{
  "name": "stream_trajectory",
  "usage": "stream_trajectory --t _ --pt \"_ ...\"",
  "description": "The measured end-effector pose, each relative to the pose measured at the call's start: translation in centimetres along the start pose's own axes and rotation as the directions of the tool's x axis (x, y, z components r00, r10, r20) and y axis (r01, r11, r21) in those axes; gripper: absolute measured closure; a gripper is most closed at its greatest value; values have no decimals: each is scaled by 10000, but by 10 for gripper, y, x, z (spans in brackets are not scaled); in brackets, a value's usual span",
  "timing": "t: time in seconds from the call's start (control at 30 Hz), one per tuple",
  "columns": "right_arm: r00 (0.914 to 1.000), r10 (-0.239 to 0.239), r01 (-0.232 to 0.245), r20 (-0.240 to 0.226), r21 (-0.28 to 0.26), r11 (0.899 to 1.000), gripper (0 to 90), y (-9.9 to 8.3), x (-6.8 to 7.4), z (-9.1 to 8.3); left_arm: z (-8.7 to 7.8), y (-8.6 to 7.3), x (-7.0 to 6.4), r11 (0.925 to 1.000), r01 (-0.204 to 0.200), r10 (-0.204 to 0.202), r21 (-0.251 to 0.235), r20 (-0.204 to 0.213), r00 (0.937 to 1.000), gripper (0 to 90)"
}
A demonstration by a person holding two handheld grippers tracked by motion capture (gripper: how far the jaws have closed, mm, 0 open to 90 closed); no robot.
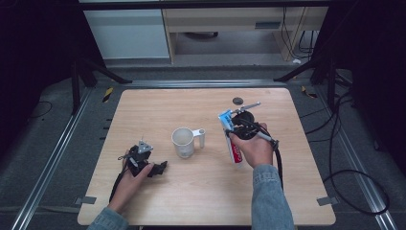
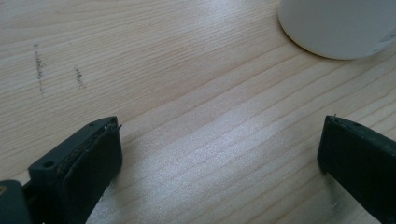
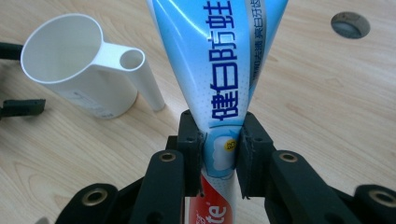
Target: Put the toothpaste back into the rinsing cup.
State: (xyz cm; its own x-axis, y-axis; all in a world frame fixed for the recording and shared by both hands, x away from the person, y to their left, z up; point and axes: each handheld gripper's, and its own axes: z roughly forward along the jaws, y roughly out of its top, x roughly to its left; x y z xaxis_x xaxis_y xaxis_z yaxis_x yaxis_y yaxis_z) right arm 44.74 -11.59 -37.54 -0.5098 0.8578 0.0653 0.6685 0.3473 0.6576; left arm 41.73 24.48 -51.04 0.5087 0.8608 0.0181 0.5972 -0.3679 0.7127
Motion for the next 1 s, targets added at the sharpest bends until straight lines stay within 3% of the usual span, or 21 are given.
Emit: stream_trajectory --t 0.2,0.6,1.0 --pt "10000 61 -66 -79 -660 9978 738 -1 0 -5 0 0 0 10000 4 -4 -6 -1 10000 0" --pt "9996 139 -167 -232 -1241 9921 738 4 7 -6 0 0 0 10000 -5 5 3 -2 10000 0" --pt "9990 321 -379 -315 -2041 9782 738 9 13 -12 0 0 0 10000 -8 8 2 -3 10000 0"
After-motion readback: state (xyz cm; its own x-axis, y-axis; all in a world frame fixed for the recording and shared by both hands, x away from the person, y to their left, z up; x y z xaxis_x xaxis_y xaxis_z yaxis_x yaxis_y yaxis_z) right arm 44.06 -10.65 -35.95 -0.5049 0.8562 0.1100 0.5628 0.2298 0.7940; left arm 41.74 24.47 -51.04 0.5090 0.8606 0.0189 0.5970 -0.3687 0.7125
